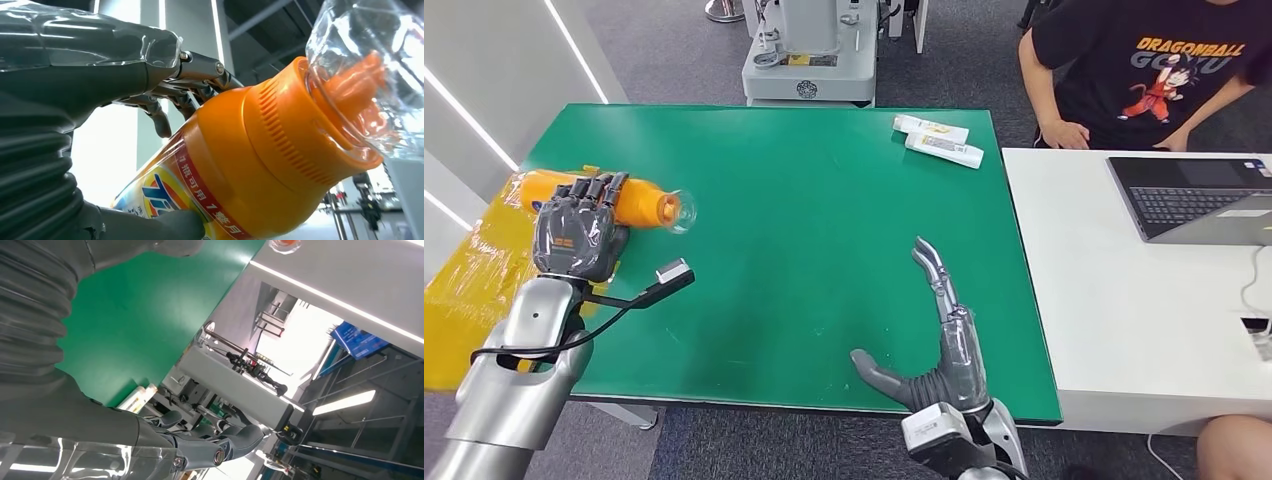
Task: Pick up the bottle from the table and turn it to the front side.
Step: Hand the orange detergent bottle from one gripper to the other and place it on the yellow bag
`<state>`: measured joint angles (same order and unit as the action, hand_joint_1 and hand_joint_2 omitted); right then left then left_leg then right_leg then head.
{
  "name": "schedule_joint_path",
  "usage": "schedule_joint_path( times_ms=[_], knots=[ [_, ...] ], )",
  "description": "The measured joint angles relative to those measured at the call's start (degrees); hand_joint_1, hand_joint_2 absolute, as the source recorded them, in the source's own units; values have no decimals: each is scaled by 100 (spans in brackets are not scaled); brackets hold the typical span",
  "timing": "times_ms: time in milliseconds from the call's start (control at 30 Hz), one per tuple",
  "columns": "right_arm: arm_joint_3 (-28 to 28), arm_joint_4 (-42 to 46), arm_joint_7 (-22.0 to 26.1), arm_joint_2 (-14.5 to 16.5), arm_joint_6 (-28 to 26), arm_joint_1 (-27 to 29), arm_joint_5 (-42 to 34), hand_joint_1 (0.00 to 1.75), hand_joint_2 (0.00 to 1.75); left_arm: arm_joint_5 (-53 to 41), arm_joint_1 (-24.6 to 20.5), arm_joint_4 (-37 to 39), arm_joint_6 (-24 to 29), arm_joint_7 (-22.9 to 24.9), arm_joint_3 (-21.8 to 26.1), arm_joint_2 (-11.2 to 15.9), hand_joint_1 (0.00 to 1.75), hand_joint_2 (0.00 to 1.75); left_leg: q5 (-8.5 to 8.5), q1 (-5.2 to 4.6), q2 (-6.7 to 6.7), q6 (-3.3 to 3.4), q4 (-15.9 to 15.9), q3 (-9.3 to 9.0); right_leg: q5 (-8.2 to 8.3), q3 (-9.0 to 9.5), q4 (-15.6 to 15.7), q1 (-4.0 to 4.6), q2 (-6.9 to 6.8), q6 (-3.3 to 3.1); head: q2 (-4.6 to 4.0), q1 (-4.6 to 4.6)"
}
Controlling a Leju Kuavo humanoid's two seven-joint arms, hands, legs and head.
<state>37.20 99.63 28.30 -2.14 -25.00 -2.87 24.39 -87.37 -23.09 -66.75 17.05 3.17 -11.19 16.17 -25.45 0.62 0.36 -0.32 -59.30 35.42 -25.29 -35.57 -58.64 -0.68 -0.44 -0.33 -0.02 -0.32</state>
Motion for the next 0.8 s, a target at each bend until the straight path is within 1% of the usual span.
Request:
schedule_joint_path(
  times_ms=[233,333,467,567,800],
  knots=[
    [-10,7,6,15,26,6,-32,0,175,-3,-61,403,-138,-98,-110,-5,175,175,0,0,0,0,0,0,0,-1,0,0,1,0,0,0],
    [-10,11,3,19,27,7,-51,0,175,-13,-156,697,-121,-209,-191,-5,175,175,0,0,0,0,0,0,0,-1,0,0,1,0,0,0],
    [-10,40,-29,25,27,33,-50,0,175,-11,-345,1124,-137,-227,-267,7,175,175,0,0,1,0,0,0,1,-1,-1,0,2,0,0,0],
    [-14,60,-54,28,49,60,-43,0,175,35,-429,1416,-202,-206,-309,49,175,175,0,0,5,-1,0,-1,1,-1,-2,0,6,-1,0,0],
    [-17,61,-57,52,145,68,-45,0,175,155,-457,1915,-284,-145,-360,183,175,175,-1,0,15,-2,4,-1,0,-3,-2,0,15,-1,0,1]
  ],
)
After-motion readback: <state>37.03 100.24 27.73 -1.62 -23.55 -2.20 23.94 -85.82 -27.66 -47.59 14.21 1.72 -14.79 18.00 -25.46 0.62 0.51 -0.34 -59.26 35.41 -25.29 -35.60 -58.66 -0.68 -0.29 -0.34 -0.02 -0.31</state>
